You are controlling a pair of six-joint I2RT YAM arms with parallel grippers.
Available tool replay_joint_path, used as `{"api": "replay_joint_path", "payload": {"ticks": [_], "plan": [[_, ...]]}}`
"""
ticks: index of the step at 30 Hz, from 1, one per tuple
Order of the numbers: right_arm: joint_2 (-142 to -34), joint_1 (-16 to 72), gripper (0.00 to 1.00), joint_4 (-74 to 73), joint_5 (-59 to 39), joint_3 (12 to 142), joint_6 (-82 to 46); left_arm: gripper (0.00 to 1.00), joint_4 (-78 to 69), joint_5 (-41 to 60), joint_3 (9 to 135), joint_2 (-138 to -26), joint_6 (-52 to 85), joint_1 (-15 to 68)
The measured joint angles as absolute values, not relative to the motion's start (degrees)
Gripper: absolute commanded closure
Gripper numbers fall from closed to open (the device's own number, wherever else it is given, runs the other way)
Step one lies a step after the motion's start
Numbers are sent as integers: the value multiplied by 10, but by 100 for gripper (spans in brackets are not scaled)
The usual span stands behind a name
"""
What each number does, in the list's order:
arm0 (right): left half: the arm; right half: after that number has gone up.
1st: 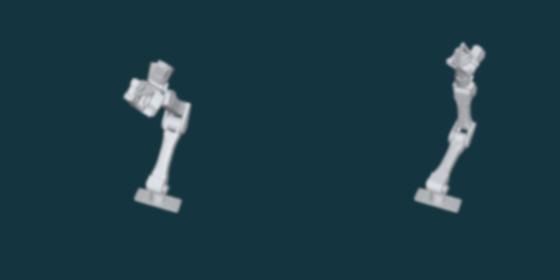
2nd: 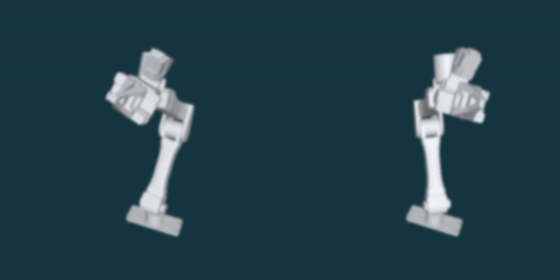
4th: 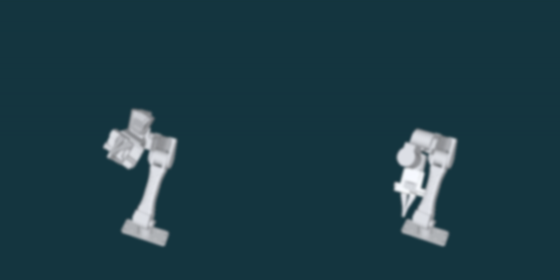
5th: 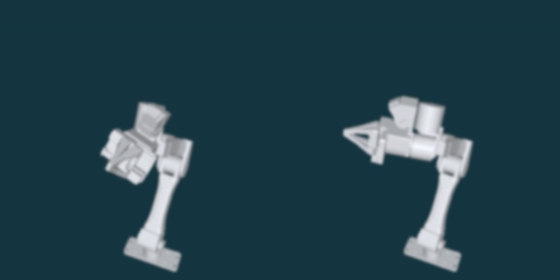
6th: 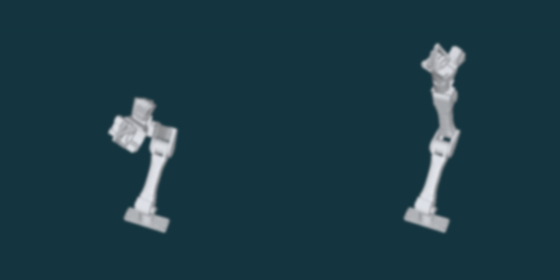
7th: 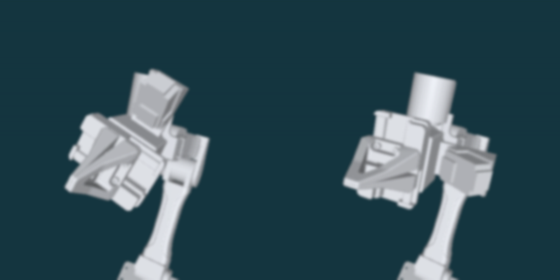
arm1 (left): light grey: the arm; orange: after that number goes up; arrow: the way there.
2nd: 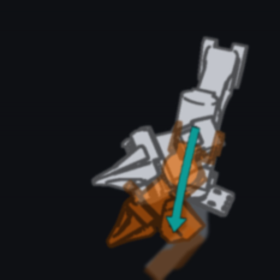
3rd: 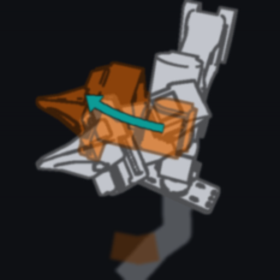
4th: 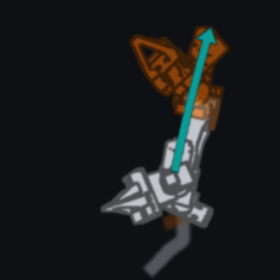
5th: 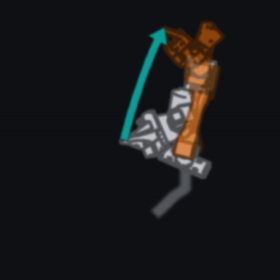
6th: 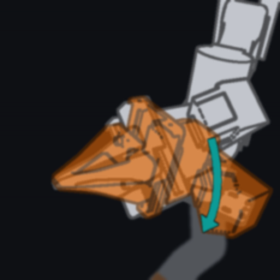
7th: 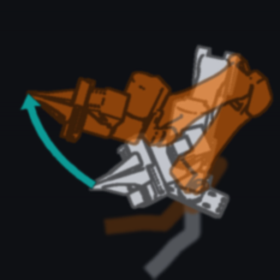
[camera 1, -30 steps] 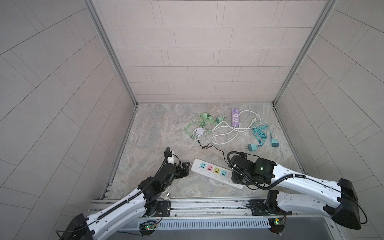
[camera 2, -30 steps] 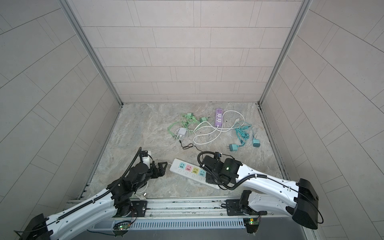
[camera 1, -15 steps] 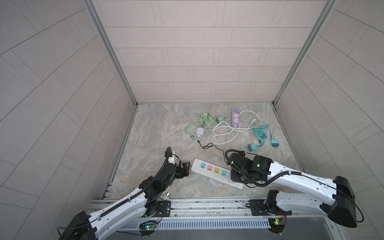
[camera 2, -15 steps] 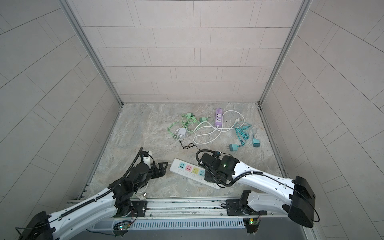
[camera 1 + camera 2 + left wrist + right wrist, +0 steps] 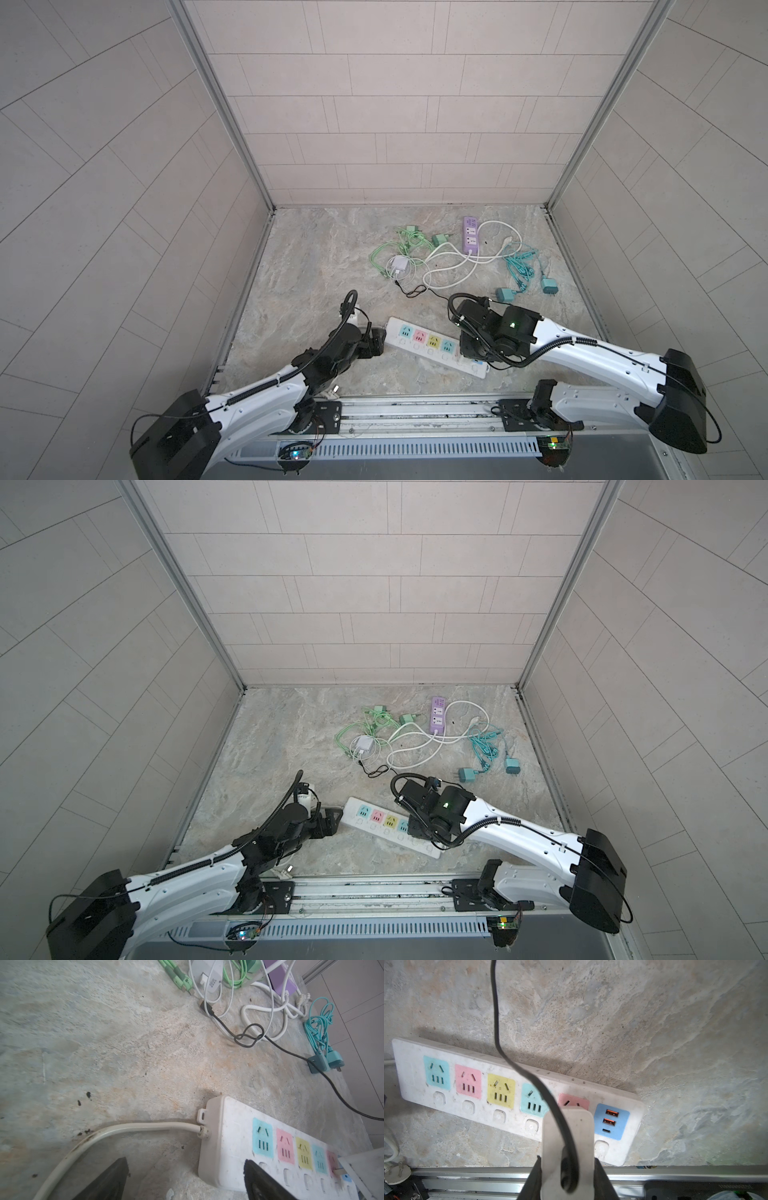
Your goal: Insert the plug
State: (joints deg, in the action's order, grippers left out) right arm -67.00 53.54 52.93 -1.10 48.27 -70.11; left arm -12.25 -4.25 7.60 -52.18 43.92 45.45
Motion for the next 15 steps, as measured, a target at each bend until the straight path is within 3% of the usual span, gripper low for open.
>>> {"api": "replay_joint_path", "payload": {"ticks": [6,15], "plan": [[-646,535,100,505,5,460,-711,19,-165,-25,76,-554,441,474],[-601,542,100,476,26,422,-729,19,-191,-43,76,-575,449,562]]}}
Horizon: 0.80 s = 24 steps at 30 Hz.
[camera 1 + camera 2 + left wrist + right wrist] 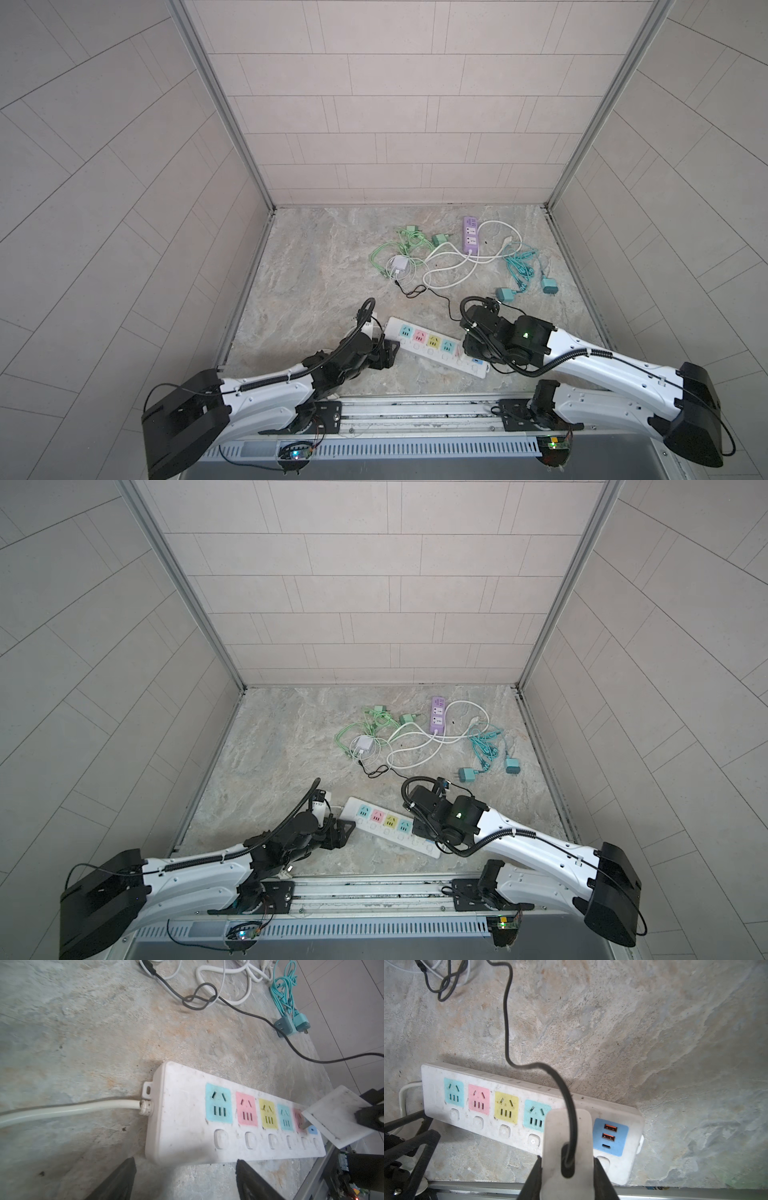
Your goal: Insert the plug
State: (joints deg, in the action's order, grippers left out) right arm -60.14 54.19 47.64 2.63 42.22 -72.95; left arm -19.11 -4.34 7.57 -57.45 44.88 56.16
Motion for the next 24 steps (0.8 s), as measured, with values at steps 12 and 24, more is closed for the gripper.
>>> {"api": "replay_joint_path", "payload": {"ticks": [12,24], "plan": [[-618,651,100,487,135,428,-784,16,-110,-112,88,-480,452,587],[-655,729,100,515,222,442,-831,13,-36,-236,100,-432,413,585]]}}
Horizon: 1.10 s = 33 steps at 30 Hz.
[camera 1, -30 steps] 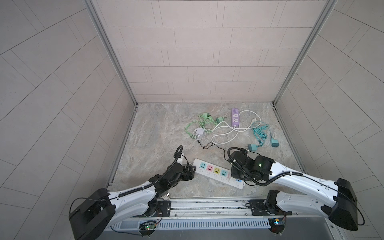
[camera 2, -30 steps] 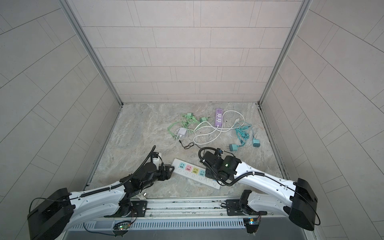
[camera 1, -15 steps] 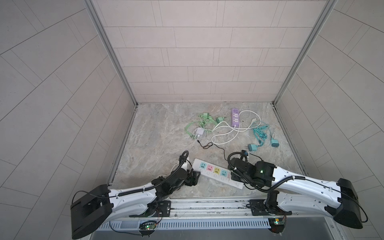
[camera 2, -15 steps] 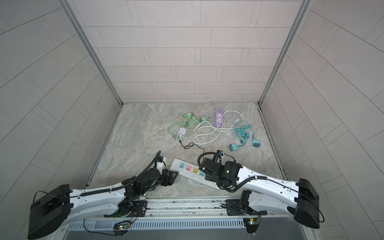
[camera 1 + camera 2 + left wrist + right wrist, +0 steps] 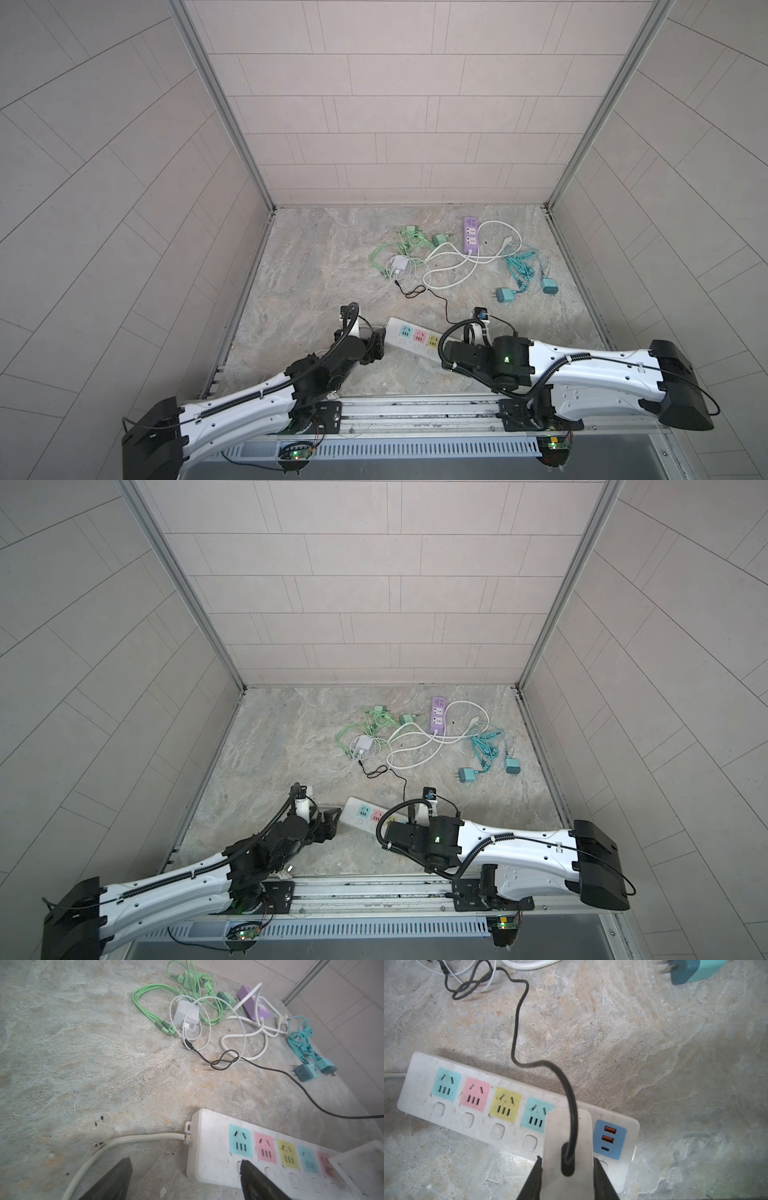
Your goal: Insert the plug
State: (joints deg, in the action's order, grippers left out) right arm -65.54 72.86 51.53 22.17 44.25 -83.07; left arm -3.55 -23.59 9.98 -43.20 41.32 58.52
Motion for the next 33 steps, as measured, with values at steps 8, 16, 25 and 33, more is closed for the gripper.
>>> {"api": "replay_joint_path", "payload": {"ticks": [8,16,25,33], "plan": [[-597,756,100,549,260,456,-831,12,-85,-249,134,-562,372,579],[-574,828,100,547,266,437,-856,12,-121,-256,164,-628,359,576],[-575,925,100,528,266,408,-903,11,-131,-277,187,-649,344,570],[-553,954,100,488,262,337,-935,10,-123,-285,208,-649,328,560]]}}
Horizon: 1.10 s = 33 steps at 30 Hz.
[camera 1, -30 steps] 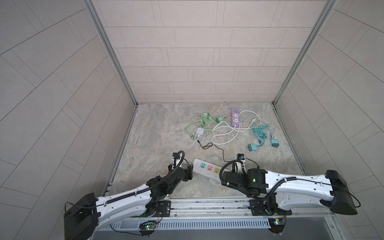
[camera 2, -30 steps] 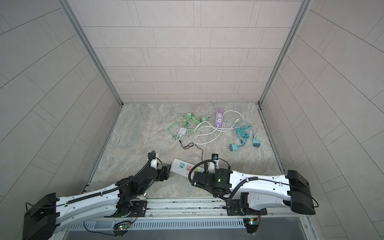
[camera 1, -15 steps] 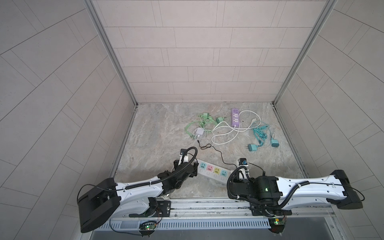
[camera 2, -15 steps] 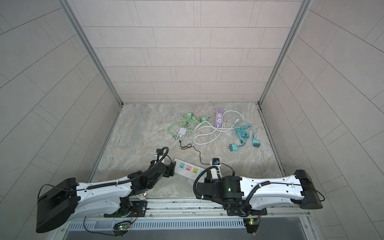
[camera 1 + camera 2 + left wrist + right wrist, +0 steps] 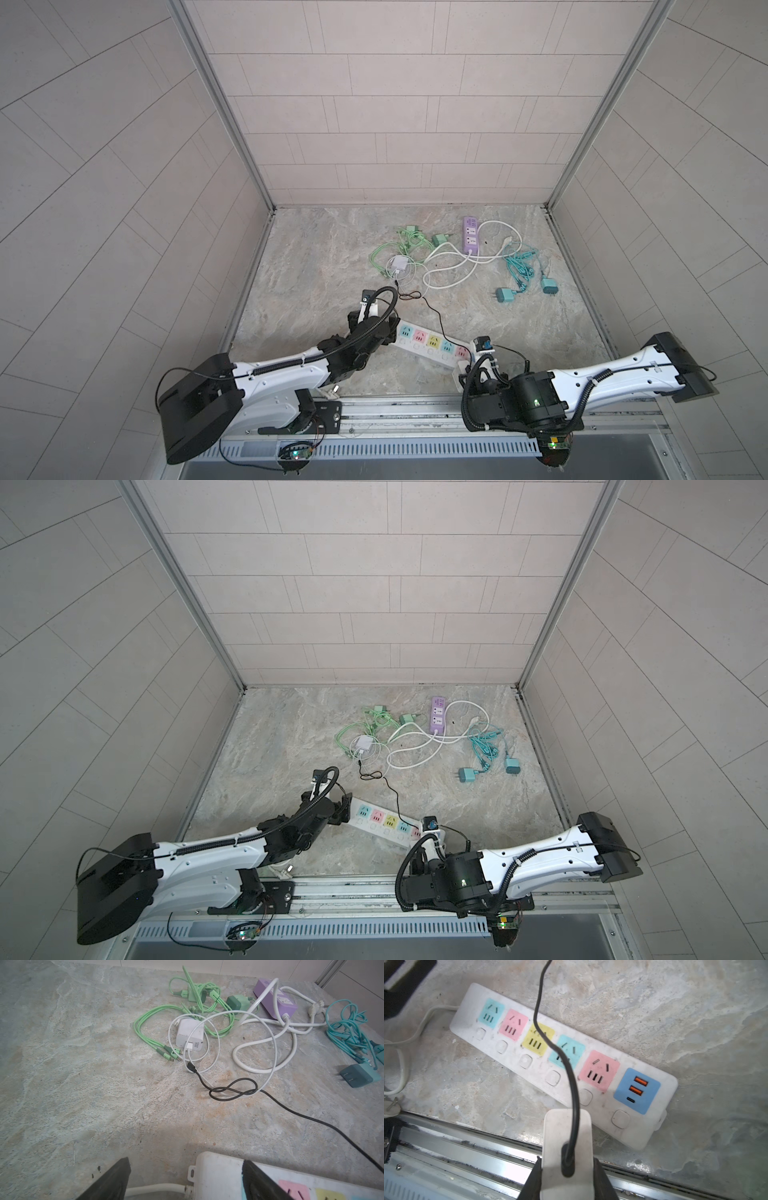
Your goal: Insert the plug
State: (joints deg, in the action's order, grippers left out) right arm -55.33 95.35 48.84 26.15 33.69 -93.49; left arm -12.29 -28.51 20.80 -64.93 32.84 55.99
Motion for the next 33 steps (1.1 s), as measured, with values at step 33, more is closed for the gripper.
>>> {"api": "replay_joint_path", "payload": {"ticks": [33], "plan": [[-501,698,100,552,307,330,-807,10,-91,-272,202,-592,330,556]]}}
